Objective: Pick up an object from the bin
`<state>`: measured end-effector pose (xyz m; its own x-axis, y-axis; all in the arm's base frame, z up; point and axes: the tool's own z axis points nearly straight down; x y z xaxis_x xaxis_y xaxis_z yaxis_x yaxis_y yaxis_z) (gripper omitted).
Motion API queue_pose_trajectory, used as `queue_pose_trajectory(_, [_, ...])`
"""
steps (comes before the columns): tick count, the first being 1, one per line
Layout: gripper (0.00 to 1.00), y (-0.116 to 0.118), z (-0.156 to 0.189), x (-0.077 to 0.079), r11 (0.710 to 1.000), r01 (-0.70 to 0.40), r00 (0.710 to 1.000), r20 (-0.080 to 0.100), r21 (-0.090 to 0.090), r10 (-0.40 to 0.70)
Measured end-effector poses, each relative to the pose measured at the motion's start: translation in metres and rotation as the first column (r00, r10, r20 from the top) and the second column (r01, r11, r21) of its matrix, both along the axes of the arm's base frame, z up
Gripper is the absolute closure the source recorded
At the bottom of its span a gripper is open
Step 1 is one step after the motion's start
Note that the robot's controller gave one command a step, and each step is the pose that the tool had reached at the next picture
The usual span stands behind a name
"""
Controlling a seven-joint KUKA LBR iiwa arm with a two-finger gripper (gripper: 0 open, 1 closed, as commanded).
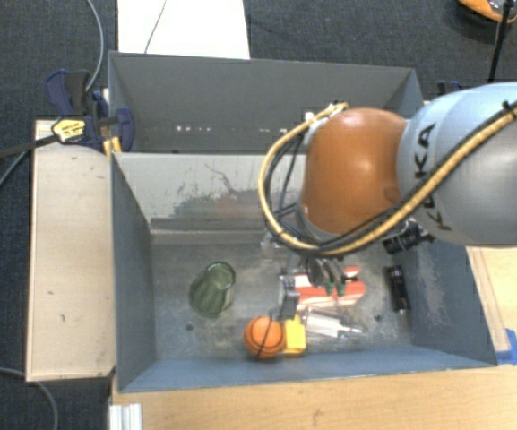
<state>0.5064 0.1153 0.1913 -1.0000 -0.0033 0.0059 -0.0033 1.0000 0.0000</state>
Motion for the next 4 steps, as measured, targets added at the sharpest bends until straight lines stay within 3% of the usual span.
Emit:
queue_pose_trajectory(1, [0.00, -0.001, 0.005, 0.002, 1.000, 0.004, 1.000, 0.008, 0.001, -0.004])
queue_pose_trajectory(2, [0.00, -0.065, -0.054, 0.008, 0.998, -0.067, 0.998, 0.010, 0.001, 0.067])
queue_pose_trajectory(3, [0.00, -0.098, -0.050, 0.008, 0.993, -0.119, 0.993, 0.005, 0.001, 0.119])
queue_pose_trajectory(4, [0.00, -0.119, -0.061, 0.020, 1.000, 0.023, 1.000, 0.014, 0.002, -0.023])
